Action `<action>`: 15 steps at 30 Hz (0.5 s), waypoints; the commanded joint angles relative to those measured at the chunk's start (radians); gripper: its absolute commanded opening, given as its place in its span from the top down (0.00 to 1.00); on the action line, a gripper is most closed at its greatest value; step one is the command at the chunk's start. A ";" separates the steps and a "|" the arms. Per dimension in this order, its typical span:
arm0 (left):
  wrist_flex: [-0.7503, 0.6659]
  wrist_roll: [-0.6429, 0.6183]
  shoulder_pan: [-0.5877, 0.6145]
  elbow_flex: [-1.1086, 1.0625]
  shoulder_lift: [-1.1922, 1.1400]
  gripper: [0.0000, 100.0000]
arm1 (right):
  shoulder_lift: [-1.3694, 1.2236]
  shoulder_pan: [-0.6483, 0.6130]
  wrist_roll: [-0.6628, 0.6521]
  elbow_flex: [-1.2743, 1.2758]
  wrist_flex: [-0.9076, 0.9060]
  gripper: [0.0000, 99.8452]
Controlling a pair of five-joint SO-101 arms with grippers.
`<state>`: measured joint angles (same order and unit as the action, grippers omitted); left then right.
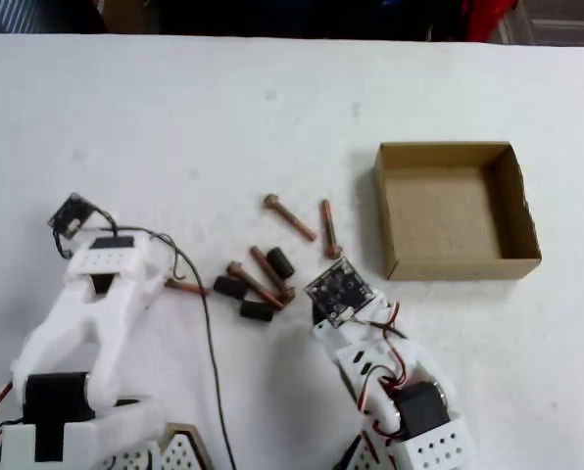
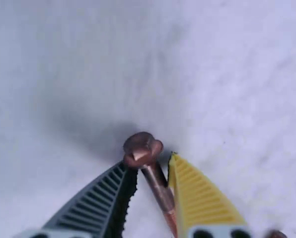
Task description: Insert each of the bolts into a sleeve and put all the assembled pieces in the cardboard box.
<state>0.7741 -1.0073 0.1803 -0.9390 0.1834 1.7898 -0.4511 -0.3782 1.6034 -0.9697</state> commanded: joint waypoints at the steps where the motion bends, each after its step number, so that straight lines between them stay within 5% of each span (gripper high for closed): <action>1: -0.025 -0.021 0.025 0.008 0.030 0.87 | 0.010 -0.002 0.003 -0.011 0.021 0.98; 5: -0.018 -0.025 0.025 0.008 0.030 0.98 | 0.010 -0.002 0.003 -0.011 0.021 0.98; 15: -0.025 0.032 0.021 0.023 0.030 0.98 | 0.010 -0.002 0.003 -0.011 0.021 0.98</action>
<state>0.7695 -1.0211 0.1849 -0.9390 0.1834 1.7898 -0.4511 -0.3782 1.6034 -0.9697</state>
